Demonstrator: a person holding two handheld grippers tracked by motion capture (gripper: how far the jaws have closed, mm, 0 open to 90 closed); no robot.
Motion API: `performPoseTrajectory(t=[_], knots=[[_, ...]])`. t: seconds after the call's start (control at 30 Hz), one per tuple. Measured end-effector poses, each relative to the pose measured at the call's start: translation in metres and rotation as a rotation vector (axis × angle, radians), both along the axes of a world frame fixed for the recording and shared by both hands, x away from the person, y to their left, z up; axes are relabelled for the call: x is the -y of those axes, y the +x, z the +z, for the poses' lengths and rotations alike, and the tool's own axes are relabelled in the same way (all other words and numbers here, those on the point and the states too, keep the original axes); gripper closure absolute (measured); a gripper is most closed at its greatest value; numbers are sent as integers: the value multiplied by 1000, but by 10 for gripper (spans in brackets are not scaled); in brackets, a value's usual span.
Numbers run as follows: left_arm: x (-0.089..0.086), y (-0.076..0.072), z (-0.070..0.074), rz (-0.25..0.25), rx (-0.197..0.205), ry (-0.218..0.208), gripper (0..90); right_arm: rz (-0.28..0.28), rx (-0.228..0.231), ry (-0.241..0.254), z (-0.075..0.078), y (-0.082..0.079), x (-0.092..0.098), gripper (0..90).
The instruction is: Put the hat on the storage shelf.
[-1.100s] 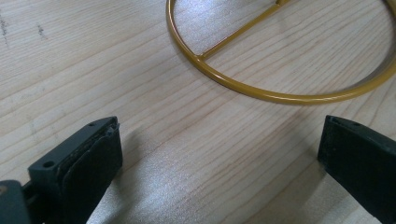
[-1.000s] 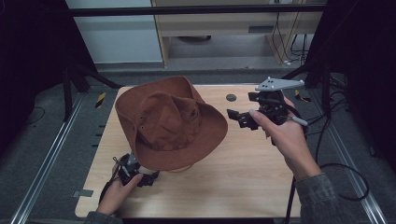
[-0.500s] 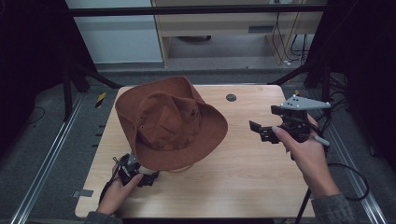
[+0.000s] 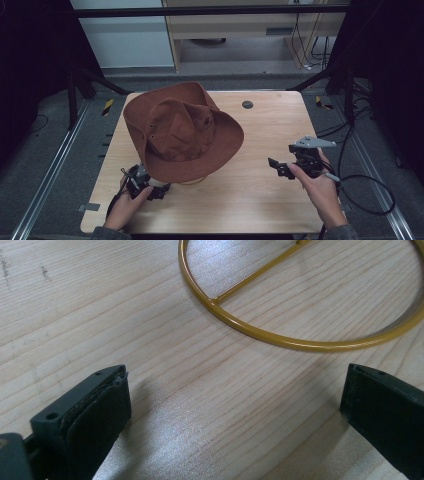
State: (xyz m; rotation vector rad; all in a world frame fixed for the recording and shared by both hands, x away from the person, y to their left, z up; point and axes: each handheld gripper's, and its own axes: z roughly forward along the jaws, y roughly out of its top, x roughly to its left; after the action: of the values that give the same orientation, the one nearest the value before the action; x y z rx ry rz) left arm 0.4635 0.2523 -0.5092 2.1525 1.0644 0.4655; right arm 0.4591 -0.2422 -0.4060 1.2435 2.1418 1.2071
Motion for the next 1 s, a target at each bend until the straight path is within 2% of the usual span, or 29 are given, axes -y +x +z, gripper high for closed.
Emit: performPoseTrajectory(t=[0.03,0.1,0.13,0.17,0.23,0.3,0.43,0.6,0.83,0.87,1.0], knots=[[0,0,0,0,0,0,0,0,0,0,0,0,0,81],[0,0,0,0,0,0,0,-6,-32,10,-16,1,0,82],[0,0,0,0,0,0,0,-6,-32,10,-16,1,0,82],[0,0,0,0,0,0,0,-10,-52,17,-27,1,-1,83],[0,0,0,0,0,0,0,-14,-59,19,-33,2,-1,84],[0,0,0,0,0,0,0,-28,-74,11,-48,3,-1,86],[0,0,0,0,0,0,0,-35,-88,17,-64,6,-3,84],[0,0,0,0,0,0,0,-60,-93,16,-76,10,-7,84],[0,0,0,0,-1,-1,0,-86,-94,-19,-90,17,-13,85],[0,0,0,0,-1,0,0,-112,-96,-34,-95,18,-16,84],[0,0,0,0,-1,-1,0,-143,-91,-58,-99,22,-19,82]])
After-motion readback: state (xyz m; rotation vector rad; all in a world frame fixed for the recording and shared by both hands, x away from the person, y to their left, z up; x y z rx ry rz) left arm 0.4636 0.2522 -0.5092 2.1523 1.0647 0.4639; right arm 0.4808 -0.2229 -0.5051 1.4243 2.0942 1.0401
